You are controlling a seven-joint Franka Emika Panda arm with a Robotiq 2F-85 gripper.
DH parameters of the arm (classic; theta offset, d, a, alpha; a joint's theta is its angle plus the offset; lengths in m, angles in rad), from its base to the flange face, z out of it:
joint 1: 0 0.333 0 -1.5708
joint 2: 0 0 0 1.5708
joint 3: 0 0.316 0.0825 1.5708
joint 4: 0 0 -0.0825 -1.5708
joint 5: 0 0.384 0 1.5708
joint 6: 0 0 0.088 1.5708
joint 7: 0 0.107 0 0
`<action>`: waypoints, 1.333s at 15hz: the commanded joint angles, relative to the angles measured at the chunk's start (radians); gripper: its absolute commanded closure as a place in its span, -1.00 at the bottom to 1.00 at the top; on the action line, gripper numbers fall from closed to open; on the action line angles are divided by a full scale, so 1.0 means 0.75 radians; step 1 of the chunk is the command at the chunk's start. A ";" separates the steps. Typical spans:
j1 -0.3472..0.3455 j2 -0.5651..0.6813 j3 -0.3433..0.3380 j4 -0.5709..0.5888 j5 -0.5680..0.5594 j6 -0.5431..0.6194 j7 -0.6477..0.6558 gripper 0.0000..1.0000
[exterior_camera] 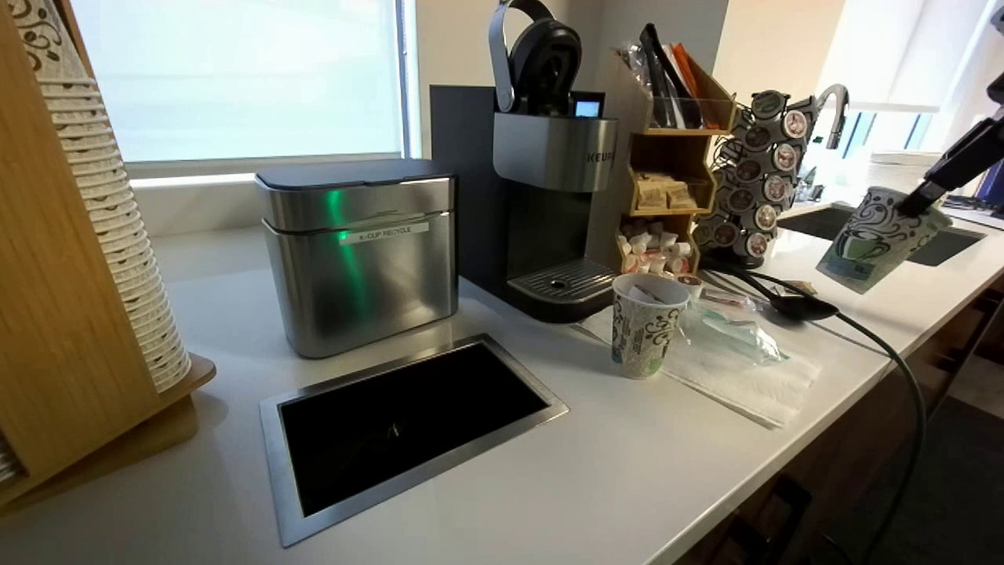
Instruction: Put the item in the cup into the other cup
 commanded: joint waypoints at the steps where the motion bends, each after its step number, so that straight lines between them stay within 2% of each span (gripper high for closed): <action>1: -0.019 0.164 0.016 0.074 -0.098 0.084 0.110 0.98; 2: -0.009 0.189 0.019 0.090 -0.105 0.111 0.126 0.98; 3: 0.007 0.101 -0.017 0.036 -0.076 0.077 0.078 0.98; 4: 0.010 0.124 -0.014 0.048 -0.077 0.085 0.081 0.92; 8: 0.036 0.172 0.003 0.074 -0.080 0.125 0.084 0.98; 12: 0.087 0.319 0.094 0.193 -0.108 0.122 0.182 0.98; 15: 0.085 0.451 0.153 0.286 -0.171 0.095 0.295 0.98; 20: 0.083 0.592 0.178 0.364 -0.221 0.082 0.390 0.98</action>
